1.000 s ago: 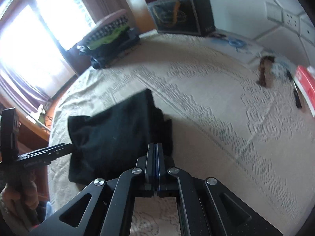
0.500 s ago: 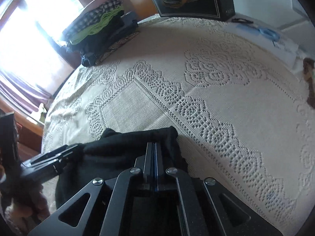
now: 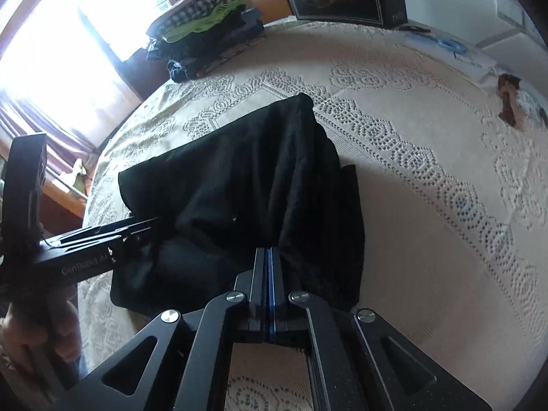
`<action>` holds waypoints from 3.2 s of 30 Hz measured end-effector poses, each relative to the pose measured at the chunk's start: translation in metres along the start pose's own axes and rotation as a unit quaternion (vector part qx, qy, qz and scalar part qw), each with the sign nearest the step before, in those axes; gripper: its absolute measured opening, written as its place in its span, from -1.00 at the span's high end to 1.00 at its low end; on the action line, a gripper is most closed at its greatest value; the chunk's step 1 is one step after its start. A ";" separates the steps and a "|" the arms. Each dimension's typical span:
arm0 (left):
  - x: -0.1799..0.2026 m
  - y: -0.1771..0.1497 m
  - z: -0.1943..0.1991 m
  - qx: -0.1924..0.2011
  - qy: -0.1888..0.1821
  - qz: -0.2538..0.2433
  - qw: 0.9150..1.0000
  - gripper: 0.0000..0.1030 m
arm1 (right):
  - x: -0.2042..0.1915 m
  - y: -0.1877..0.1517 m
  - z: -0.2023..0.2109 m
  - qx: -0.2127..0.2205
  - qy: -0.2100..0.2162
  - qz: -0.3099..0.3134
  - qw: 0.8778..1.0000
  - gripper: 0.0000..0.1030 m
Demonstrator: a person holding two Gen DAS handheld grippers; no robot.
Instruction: Fold clothes
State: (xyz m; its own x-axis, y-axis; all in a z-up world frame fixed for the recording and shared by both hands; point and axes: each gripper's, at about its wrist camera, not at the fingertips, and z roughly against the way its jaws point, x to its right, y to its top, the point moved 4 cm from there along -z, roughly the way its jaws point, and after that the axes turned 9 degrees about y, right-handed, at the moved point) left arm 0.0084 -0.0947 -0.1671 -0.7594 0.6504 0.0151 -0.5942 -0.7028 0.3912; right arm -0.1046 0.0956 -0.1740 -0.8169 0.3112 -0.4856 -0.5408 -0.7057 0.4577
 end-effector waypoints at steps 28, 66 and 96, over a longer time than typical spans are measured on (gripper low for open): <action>0.017 -0.022 0.025 0.049 0.012 -0.046 0.998 -0.48 | -0.004 0.004 0.026 0.062 -0.008 0.009 0.998 0.90; -0.022 0.002 -0.008 0.004 -0.014 0.040 0.999 -1.00 | 0.034 0.003 0.047 0.066 -0.007 -0.076 0.995 0.07; -0.008 -0.011 -0.005 0.004 -0.081 0.043 0.996 0.25 | 0.020 0.009 -0.003 0.031 -0.048 -0.052 0.997 0.57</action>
State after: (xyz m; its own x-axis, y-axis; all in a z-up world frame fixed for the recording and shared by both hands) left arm 0.0191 -0.0938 -0.1762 -0.7551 0.6255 0.1965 -0.5253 -0.7565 0.3896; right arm -0.1254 0.0935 -0.1822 -0.7692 0.4425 -0.4609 -0.6330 -0.6262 0.4552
